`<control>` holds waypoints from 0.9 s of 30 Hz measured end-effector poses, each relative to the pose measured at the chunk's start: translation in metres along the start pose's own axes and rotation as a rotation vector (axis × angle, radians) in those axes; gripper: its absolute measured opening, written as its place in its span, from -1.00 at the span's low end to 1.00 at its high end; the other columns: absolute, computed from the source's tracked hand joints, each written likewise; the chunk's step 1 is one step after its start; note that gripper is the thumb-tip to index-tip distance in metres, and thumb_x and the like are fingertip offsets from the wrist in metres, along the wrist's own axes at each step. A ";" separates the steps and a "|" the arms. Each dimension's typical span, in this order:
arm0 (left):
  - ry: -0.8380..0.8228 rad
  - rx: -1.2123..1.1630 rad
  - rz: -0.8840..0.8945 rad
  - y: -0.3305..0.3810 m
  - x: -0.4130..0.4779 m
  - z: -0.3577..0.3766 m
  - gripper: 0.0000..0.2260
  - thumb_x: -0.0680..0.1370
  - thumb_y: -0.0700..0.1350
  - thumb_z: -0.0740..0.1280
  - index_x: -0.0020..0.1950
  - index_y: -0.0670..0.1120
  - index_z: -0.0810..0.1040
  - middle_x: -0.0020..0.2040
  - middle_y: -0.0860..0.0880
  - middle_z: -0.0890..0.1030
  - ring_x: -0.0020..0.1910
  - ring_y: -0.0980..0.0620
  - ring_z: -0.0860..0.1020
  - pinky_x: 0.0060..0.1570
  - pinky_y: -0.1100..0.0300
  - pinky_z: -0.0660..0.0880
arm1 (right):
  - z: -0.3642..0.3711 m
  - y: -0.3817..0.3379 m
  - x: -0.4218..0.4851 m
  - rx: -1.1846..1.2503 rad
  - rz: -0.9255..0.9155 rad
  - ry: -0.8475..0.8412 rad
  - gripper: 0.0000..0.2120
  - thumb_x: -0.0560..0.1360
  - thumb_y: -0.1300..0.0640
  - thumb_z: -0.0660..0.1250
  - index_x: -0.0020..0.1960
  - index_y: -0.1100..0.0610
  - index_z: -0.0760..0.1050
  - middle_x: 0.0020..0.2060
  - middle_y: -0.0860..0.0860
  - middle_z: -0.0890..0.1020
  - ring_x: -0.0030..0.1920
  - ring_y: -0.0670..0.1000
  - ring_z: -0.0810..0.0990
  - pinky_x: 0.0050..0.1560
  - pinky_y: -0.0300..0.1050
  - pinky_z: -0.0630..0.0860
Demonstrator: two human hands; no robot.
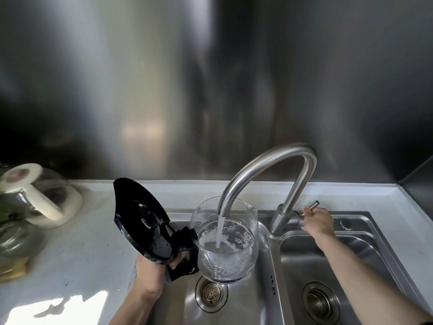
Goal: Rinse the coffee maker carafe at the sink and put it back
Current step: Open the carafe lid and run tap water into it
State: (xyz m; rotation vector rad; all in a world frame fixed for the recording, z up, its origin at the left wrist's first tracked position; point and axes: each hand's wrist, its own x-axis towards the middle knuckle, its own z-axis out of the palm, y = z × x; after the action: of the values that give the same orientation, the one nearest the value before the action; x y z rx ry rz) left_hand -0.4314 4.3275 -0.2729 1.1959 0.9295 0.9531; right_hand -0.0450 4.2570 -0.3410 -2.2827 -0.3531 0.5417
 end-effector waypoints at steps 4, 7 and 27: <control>-0.016 0.019 -0.053 0.000 0.000 0.000 -0.72 0.24 0.21 0.24 -0.56 0.06 0.46 -0.59 0.03 0.33 -0.62 0.12 0.27 -0.55 0.33 0.28 | 0.003 0.005 0.005 -0.006 0.012 0.012 -0.60 0.64 -0.01 0.30 -0.27 0.22 0.50 -0.12 0.26 0.67 -0.02 0.30 0.71 0.16 0.25 0.62; -0.003 0.009 -0.016 -0.001 0.000 -0.001 -0.76 0.23 0.21 0.28 -0.52 0.10 0.56 -0.57 0.08 0.37 -0.60 0.13 0.29 -0.50 0.31 0.29 | 0.003 0.007 0.008 0.040 0.032 0.006 -0.63 0.63 0.00 0.32 -0.28 0.19 0.51 -0.11 0.24 0.66 0.00 0.30 0.70 0.18 0.25 0.62; 0.002 0.104 -0.017 -0.011 0.005 -0.006 -0.59 0.25 0.24 0.22 -0.54 -0.09 0.33 -0.57 -0.06 0.32 -0.56 0.07 0.29 -0.57 0.32 0.26 | 0.007 0.013 0.014 0.138 0.063 -0.021 -0.66 0.61 -0.02 0.37 -0.29 0.11 0.54 -0.08 0.23 0.70 0.01 0.28 0.72 0.18 0.25 0.64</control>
State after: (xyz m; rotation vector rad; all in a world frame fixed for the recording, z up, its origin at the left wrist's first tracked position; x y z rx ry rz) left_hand -0.4340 4.3328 -0.2852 1.2727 0.9993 0.9011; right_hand -0.0352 4.2582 -0.3586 -2.1624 -0.2466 0.6037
